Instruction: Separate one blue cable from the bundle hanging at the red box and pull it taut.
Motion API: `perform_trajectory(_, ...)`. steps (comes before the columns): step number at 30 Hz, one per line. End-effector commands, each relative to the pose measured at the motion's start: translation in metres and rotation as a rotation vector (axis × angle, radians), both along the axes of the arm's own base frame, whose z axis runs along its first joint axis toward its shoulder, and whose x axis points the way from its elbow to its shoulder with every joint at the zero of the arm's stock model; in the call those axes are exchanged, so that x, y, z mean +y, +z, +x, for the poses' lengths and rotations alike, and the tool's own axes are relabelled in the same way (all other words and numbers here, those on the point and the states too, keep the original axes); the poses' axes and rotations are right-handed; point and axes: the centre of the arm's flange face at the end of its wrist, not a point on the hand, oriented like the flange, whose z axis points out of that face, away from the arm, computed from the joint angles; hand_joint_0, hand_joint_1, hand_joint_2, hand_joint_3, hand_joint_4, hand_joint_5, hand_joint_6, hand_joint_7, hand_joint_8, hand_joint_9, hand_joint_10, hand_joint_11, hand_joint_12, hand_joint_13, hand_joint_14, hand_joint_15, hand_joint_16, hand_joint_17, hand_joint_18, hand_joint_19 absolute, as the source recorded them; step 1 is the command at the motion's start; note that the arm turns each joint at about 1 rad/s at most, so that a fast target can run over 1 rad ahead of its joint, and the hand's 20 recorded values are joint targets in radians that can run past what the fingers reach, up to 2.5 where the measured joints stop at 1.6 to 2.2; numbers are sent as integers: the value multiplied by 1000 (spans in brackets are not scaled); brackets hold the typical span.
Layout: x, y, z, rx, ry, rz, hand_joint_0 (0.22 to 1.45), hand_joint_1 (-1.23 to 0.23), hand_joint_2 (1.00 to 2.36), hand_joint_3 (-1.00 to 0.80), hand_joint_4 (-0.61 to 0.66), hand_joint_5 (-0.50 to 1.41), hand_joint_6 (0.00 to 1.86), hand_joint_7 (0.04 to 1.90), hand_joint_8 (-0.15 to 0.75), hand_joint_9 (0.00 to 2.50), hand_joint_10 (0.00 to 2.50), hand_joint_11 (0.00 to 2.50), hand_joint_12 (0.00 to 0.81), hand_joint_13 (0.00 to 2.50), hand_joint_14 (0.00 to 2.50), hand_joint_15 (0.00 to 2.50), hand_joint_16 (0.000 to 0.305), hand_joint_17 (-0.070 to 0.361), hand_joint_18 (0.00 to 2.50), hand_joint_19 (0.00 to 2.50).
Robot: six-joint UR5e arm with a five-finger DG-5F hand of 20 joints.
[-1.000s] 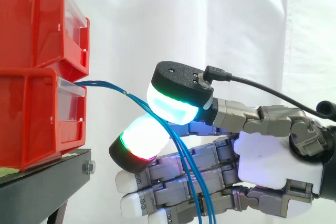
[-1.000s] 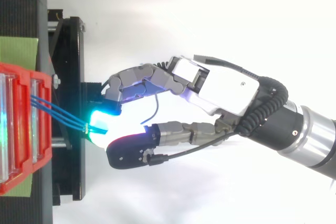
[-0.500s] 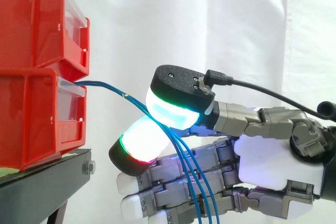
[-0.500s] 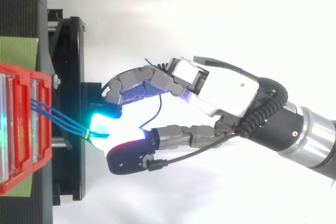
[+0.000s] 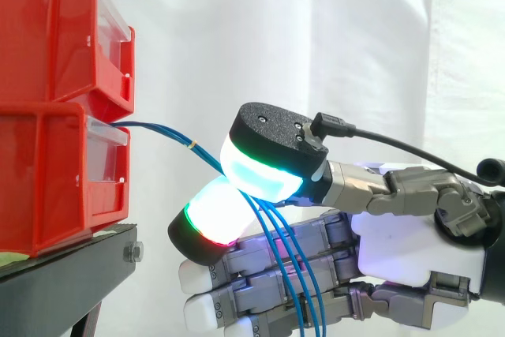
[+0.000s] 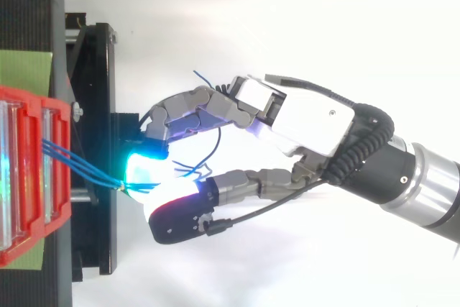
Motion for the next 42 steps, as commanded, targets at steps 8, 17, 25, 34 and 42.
perform_trajectory(8,-2,-2,-1,13,7,14,589,-848,1000,-500,136,-217,906,922,272,794,19,660,332,769,17,392,42,95,652,465)
perform_trajectory(17,-1,-2,-2,18,9,11,470,-936,1000,-500,154,-207,877,876,290,825,20,654,354,786,15,396,48,107,691,467)
perform_trajectory(25,0,-3,-2,19,11,12,422,-827,1000,-500,186,-194,850,842,313,876,18,642,373,820,14,390,51,116,740,479)
perform_trajectory(34,1,-1,-1,22,11,11,520,-559,1000,-500,126,-181,817,933,298,890,18,644,348,805,17,403,45,101,693,510)
perform_trajectory(42,2,-1,-2,23,13,11,625,-624,1000,-494,64,-194,856,997,283,885,23,656,334,792,17,411,42,95,672,533)
